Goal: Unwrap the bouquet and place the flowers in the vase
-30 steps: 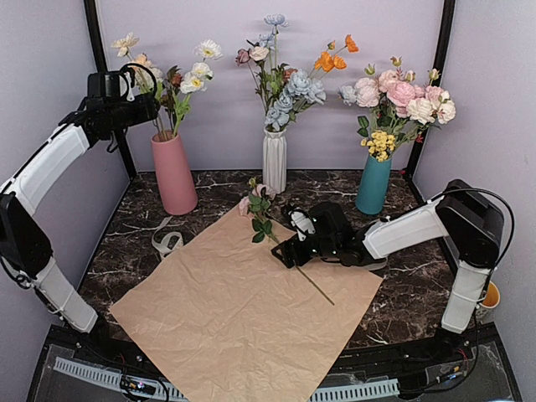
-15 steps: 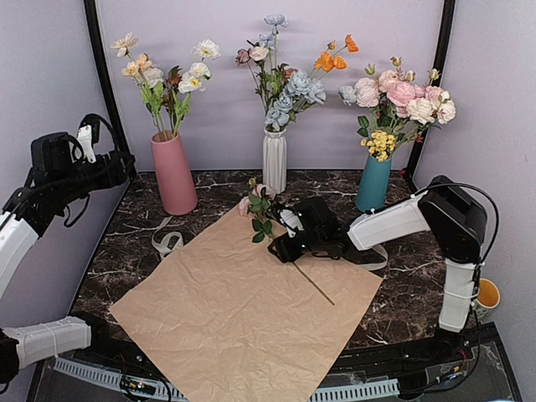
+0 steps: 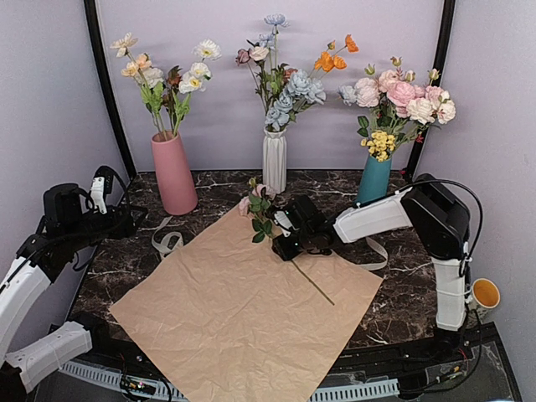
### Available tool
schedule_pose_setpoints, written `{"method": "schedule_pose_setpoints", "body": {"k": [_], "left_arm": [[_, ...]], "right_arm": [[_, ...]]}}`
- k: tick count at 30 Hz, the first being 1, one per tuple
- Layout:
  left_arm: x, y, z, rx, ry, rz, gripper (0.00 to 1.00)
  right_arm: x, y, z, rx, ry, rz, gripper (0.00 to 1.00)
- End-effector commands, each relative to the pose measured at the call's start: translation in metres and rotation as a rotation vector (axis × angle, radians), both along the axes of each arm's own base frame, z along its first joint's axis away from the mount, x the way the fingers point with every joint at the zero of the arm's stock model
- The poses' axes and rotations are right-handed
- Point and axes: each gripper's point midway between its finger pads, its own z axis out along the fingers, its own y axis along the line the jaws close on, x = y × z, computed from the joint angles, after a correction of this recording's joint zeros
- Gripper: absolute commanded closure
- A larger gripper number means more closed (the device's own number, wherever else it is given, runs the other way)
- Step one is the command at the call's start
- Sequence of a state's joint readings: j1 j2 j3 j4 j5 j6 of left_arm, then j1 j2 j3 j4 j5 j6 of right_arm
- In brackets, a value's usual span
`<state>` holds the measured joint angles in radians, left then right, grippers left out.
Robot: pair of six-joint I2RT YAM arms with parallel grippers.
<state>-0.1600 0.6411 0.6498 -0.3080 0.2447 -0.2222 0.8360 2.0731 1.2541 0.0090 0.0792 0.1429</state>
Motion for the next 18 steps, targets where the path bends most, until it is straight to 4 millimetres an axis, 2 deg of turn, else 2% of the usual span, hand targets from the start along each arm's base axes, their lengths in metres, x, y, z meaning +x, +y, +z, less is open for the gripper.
{"method": "schedule_pose_setpoints", "body": {"k": [1, 3, 6, 10, 14, 18], "left_arm": [[0.003, -0.007, 0.004, -0.014, -0.013, -0.037, 0.3], [0.004, -0.008, 0.001, -0.013, 0.0, -0.046, 0.3], [0.004, -0.008, 0.001, -0.01, 0.0, -0.046, 0.31], [0.003, -0.008, 0.003, -0.009, -0.009, -0.049, 0.31], [0.001, -0.011, 0.005, -0.022, -0.009, -0.061, 0.31], [-0.004, -0.02, 0.016, -0.059, -0.028, -0.116, 0.27]], "right_arm": [[0.005, -0.01, -0.016, -0.066, 0.017, -0.033, 0.58], [0.004, -0.012, -0.021, -0.079, 0.026, -0.033, 0.66], [0.003, -0.012, -0.022, -0.088, 0.023, -0.031, 0.83], [0.005, -0.009, -0.013, -0.087, 0.0, -0.029, 1.0], [0.008, 0.002, 0.011, -0.038, -0.018, -0.016, 1.0], [0.011, 0.013, 0.055, 0.05, -0.042, -0.016, 1.0]]}}
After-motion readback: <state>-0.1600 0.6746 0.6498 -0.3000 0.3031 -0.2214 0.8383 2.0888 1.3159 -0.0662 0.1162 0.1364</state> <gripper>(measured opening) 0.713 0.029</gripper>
